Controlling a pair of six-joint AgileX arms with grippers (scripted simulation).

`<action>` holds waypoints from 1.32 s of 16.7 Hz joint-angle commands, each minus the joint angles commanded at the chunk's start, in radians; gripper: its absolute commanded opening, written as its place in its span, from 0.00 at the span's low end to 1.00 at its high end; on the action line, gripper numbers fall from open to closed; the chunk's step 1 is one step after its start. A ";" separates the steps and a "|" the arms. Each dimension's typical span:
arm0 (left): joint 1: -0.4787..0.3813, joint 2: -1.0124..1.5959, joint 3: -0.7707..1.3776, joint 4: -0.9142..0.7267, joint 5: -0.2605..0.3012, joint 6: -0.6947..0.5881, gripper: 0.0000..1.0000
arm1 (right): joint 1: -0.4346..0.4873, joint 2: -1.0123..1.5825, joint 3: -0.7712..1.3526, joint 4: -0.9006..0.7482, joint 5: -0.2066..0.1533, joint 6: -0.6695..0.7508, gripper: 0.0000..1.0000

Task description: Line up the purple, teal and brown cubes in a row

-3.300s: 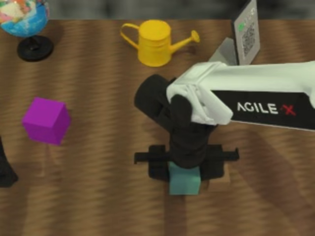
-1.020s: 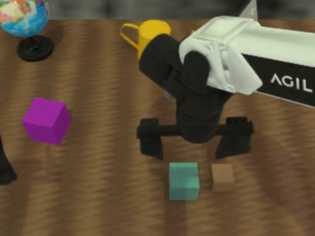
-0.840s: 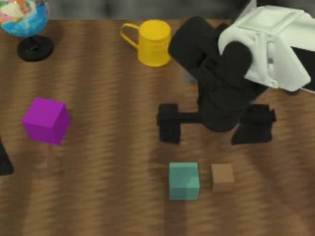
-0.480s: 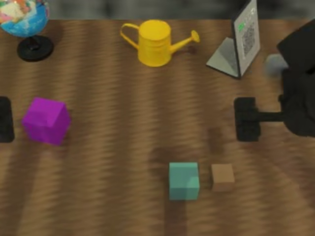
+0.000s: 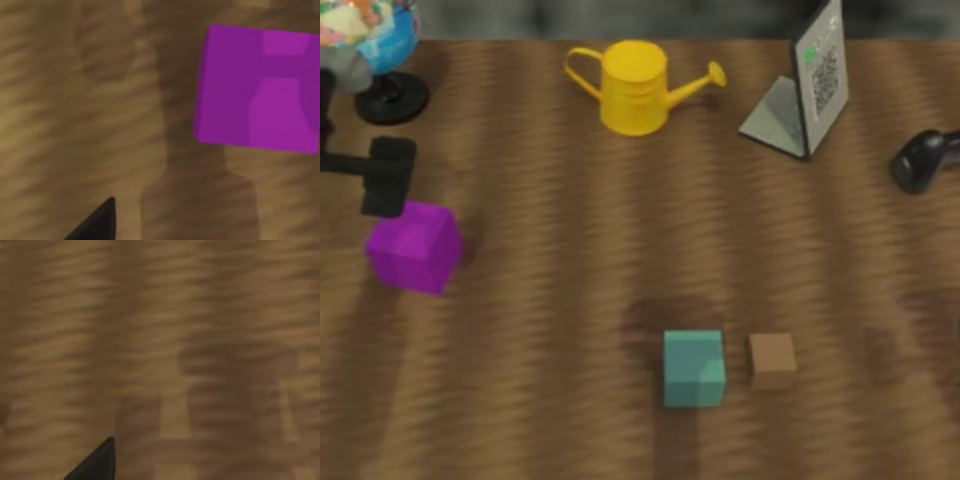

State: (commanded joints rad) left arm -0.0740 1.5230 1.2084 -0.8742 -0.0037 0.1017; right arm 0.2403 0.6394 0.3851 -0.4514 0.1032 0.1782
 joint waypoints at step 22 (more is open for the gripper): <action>-0.034 0.589 0.354 -0.143 0.006 0.036 1.00 | -0.230 -0.639 -0.385 0.451 -0.103 -0.178 1.00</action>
State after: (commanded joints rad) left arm -0.1082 2.1121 1.5621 -1.0172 0.0023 0.1378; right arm 0.0100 0.0000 0.0000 0.0000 0.0000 0.0000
